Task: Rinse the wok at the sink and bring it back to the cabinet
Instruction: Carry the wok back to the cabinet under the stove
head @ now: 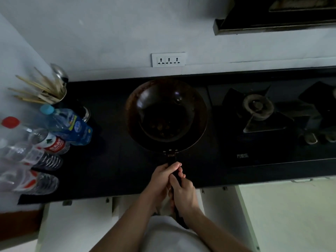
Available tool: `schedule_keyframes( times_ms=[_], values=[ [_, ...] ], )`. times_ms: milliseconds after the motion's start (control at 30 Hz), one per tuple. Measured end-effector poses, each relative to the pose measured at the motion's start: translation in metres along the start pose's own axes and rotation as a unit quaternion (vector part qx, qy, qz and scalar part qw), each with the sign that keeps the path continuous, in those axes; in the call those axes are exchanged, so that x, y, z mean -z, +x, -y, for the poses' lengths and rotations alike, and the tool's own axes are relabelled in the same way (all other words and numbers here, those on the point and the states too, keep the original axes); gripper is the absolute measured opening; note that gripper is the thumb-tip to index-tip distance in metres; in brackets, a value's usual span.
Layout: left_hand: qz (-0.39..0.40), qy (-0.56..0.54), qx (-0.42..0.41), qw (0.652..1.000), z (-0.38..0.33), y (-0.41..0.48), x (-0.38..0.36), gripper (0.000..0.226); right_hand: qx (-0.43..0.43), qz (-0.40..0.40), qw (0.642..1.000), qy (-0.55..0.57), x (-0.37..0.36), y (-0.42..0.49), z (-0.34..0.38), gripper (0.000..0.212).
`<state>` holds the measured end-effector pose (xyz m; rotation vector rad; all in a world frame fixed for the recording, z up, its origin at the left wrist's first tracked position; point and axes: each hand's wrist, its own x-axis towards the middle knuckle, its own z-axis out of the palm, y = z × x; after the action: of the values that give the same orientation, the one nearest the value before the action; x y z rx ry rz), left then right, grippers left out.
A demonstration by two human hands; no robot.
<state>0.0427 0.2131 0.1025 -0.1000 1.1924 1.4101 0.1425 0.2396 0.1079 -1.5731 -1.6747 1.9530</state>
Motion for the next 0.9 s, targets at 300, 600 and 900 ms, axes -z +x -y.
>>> schedule_keyframes(
  times_ms=[300,600,900],
  values=[
    [0.024,0.022,0.045,0.998,-0.021,0.012,0.017,0.019,-0.025,-0.04,0.998,0.042,-0.026,0.005,0.014,0.036],
    [0.011,0.038,0.076,0.996,-0.029,0.019,0.028,0.02,-0.048,-0.056,0.996,0.058,-0.041,0.005,0.018,0.035],
    [0.006,0.047,0.108,0.993,-0.041,0.019,0.025,0.022,-0.078,-0.05,0.995,0.046,-0.041,0.011,0.025,0.035]
  ],
)
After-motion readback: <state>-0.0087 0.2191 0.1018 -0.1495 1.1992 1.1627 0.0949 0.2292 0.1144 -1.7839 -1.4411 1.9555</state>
